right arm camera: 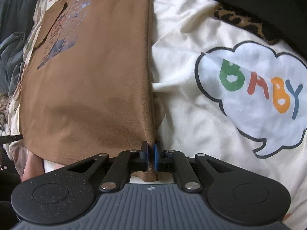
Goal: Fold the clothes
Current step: 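Close the right tool on the hem while the left tool closes on the hem beside it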
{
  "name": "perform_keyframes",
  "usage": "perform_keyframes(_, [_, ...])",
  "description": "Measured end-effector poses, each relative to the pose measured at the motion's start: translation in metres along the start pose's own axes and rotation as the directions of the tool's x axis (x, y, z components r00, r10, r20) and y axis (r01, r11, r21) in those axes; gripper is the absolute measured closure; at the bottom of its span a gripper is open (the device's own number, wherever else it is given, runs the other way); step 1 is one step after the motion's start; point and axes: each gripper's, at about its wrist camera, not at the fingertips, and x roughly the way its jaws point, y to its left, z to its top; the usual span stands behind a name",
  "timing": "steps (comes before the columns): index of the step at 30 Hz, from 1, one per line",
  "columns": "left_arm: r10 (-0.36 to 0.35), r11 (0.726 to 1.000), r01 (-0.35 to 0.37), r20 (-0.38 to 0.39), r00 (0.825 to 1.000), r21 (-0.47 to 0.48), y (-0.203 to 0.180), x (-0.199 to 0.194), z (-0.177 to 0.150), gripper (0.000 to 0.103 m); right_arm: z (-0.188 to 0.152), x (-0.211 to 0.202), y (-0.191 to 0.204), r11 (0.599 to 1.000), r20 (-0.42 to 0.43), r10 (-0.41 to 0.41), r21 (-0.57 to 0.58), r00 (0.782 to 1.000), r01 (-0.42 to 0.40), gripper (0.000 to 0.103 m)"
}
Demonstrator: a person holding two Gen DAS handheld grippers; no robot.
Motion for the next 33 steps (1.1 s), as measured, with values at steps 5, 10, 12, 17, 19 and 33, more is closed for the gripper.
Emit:
perform_keyframes(5, [-0.014, 1.000, 0.014, -0.007, 1.000, 0.005, 0.002, 0.000, -0.003, 0.076, -0.004, 0.006, -0.004, 1.000, -0.009, -0.004, 0.015, 1.000, 0.004, 0.083])
perform_keyframes(10, [-0.010, 1.000, 0.010, -0.007, 1.000, -0.005, 0.001, 0.001, -0.004, 0.086, -0.005, 0.010, -0.006, 1.000, -0.012, 0.012, 0.025, 1.000, -0.012, 0.083])
perform_keyframes(12, [-0.010, 1.000, 0.010, -0.016, 1.000, -0.004, 0.001, -0.002, -0.004, 0.101, -0.004, 0.010, -0.007, 0.999, -0.016, 0.017, 0.027, 1.000, -0.017, 0.097])
perform_keyframes(17, [-0.011, 1.000, 0.011, -0.018, 1.000, 0.007, 0.000, -0.017, -0.002, 0.101, -0.003, 0.003, -0.002, 1.000, -0.026, 0.003, -0.008, 1.000, -0.004, 0.101])
perform_keyframes(19, [-0.011, 1.000, 0.012, -0.018, 1.000, 0.012, -0.001, -0.023, -0.001, 0.101, -0.002, -0.003, 0.000, 1.000, -0.024, -0.003, -0.013, 1.000, 0.003, 0.101])
perform_keyframes(33, [-0.083, 0.996, 0.082, 0.042, 0.996, 0.037, -0.020, -0.111, 0.026, 0.102, 0.037, -0.095, 0.024, 0.999, 0.048, 0.019, -0.034, 0.999, -0.017, 0.102])
